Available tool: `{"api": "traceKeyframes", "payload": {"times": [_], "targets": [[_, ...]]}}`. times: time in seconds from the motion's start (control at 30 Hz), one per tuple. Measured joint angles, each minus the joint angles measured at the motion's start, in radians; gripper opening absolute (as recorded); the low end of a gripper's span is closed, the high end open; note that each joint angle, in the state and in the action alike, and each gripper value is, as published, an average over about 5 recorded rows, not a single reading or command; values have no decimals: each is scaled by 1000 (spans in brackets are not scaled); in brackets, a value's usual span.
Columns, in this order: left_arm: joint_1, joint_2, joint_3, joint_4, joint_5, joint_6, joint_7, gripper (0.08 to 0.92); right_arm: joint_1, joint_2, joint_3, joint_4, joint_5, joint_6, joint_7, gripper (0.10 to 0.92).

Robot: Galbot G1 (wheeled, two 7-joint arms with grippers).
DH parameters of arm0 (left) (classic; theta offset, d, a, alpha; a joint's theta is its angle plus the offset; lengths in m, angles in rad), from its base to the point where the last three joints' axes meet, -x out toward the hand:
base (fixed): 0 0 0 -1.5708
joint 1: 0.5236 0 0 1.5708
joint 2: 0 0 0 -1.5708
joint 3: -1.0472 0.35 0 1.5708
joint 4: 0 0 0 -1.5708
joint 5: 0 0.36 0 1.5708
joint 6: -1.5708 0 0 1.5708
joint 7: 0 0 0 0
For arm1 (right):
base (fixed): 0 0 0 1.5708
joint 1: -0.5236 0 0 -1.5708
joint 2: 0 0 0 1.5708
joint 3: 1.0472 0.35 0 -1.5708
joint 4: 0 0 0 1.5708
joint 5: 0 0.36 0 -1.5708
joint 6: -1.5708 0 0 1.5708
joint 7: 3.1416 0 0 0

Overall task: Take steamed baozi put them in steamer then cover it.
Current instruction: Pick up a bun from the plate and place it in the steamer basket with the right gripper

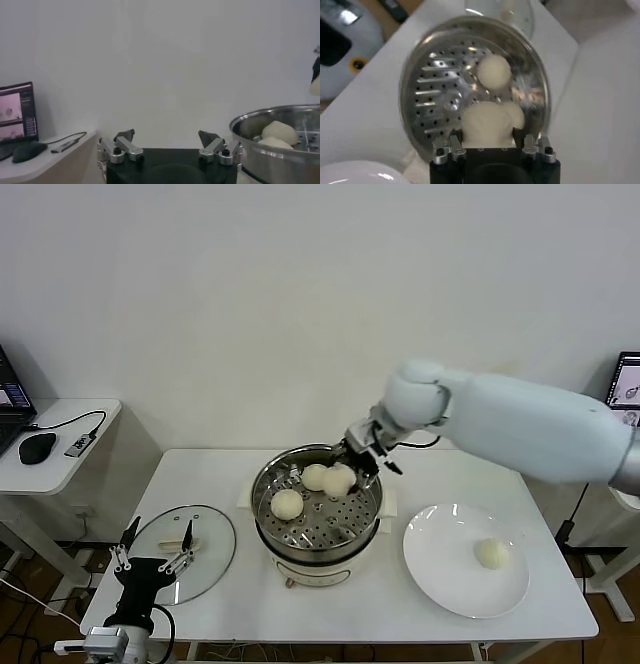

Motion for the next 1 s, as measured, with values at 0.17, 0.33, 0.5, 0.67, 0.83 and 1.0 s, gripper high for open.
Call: {"api": "traceKeyframes", "payload": {"times": [0.17, 0.33, 0.5, 0.67, 0.83, 1.0], "targets": [[0, -4, -2, 2, 0, -2, -1, 823, -3, 60, -41, -17, -62, 81, 1, 628], [1, -7, -6, 2, -1, -3, -2, 823, -19, 111, -67, -22, -119, 145, 2, 625], [3, -9, -9, 2, -3, -5, -3, 823, -33, 138, -83, -21, -160, 186, 5, 628], [4, -11, -10, 2, -3, -6, -3, 823, -41, 146, -96, -11, -187, 212, 1, 627], [5, -12, -8, 3, -3, -7, -3, 823, -42, 148, -102, -4, -200, 230, 0, 631], [5, -12, -8, 3, -3, -7, -3, 823, -39, 145, -101, 3, -205, 239, 4, 715]]}}
